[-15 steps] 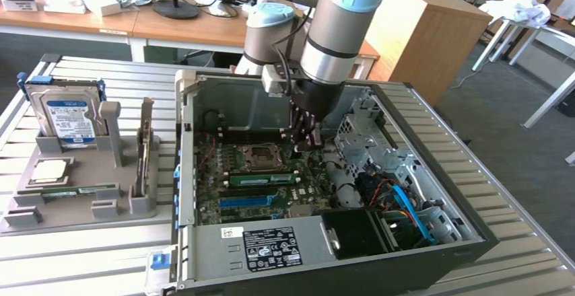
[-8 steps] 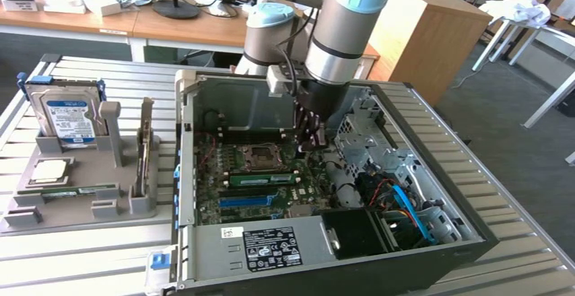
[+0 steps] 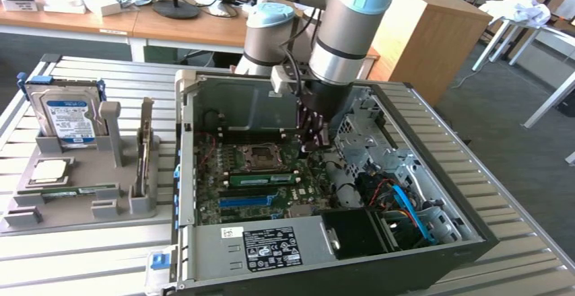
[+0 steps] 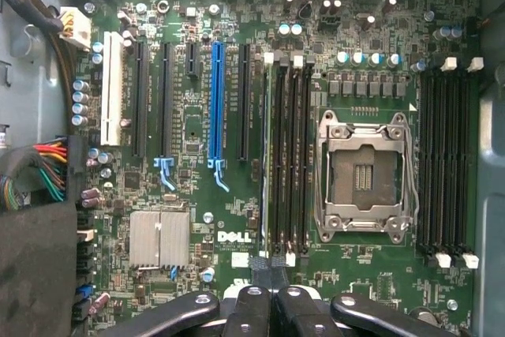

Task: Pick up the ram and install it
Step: 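Press down the ram until it locks into place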

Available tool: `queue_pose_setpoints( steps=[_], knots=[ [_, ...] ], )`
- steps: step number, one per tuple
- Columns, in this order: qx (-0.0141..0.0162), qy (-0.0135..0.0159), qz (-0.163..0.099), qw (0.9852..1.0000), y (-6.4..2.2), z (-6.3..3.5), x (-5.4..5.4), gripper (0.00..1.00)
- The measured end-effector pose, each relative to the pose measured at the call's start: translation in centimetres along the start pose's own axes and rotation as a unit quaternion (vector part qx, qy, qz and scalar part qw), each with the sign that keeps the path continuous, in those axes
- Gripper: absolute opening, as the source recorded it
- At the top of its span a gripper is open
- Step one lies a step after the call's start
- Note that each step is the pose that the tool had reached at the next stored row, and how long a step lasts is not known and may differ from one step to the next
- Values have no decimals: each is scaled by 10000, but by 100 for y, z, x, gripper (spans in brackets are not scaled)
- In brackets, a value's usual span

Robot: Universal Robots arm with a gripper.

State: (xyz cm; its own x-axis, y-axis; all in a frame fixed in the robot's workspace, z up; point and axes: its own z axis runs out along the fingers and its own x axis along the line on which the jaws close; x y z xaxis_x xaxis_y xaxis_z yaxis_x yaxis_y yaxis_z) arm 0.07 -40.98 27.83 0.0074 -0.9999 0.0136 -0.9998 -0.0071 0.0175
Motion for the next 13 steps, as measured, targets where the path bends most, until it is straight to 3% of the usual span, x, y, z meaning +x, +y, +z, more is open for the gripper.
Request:
queue_pose_setpoints(
  steps=[7, 13],
  knots=[
    [-1, 0, 0, 10000, -61, 0, 0, 10],
    [-1, 0, 0, 10000, -61, 2, 1, 10]
  ],
)
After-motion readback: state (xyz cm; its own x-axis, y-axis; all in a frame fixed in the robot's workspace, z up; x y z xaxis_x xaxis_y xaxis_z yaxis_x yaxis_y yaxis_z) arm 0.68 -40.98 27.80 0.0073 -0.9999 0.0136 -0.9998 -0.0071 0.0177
